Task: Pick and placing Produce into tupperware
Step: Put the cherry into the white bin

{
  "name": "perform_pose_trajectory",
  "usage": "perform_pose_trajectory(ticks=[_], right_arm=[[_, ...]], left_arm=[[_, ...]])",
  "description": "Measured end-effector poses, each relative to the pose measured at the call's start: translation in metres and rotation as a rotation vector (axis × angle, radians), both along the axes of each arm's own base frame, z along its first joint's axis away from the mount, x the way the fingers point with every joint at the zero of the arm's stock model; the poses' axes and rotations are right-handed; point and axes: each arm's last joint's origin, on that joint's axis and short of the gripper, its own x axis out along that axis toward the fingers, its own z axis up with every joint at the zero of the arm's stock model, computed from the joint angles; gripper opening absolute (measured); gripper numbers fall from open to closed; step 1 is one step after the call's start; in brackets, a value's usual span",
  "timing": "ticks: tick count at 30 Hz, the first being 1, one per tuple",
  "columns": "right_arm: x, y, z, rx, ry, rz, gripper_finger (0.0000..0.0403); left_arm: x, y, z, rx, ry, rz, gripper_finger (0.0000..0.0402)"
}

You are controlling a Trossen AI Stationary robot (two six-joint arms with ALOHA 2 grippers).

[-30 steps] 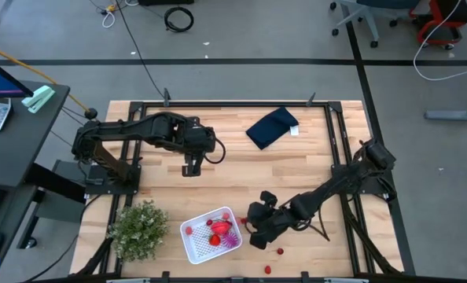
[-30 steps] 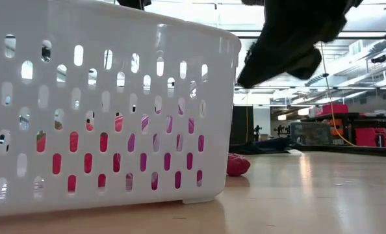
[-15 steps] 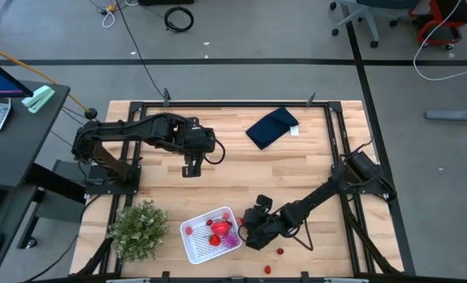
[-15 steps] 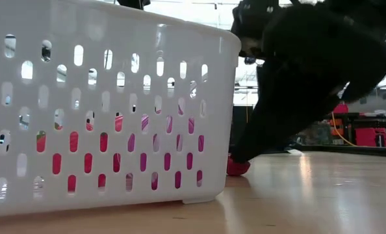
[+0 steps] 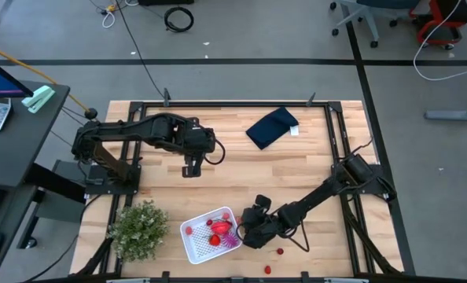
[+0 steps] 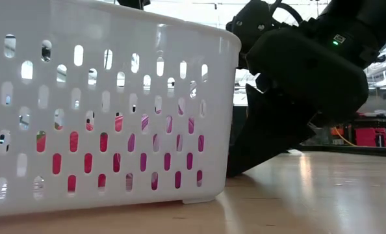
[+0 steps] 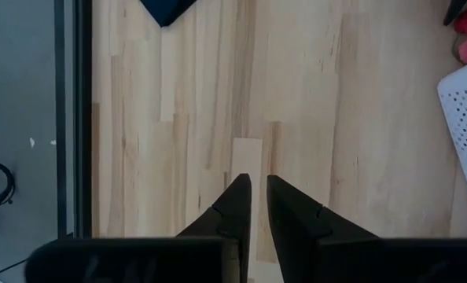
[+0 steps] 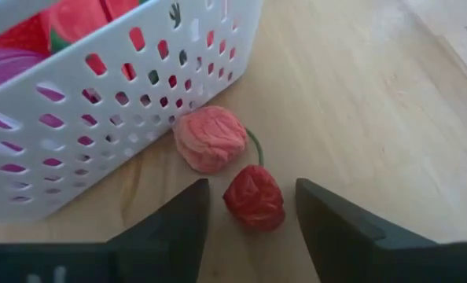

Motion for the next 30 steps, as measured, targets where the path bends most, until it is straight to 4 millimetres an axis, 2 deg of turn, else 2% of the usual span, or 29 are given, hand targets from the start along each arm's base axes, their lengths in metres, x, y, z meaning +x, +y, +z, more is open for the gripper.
perform_pose_trajectory(ticks=[11,14,22,25,28,30], right_arm=[[-0.001,-0.001,0.002,0.001,0.005,-0.001,0.008],[-0.003,-0.002,0.01,0.013,0.014,0.008,0.006],[-0.011,-0.005,0.071,0.104,-0.12,0.009,0.0059],[-0.013,-0.008,0.092,0.08,-0.195,0.026,0.0064],[-0.004,-0.008,0.1,0.089,-0.285,0.064,0.0068],[0.007,-0.007,0.098,0.132,-0.342,0.119,0.0071]], left_arm=[[0.0,0.0,0.0,0.0,0.001,-0.001,0.0049],[0.0,0.0,0.0,0.0,0.002,-0.001,0.0052],[0.0,0.0,0.0,0.0,0.004,-0.001,0.0048],[0.0,0.0,0.0,0.0,0.005,-0.001,0.005],[0.0,0.0,0.0,0.004,0.007,-0.01,0.0052],[0.0,0.0,0.0,0.01,0.009,-0.027,0.0052]])
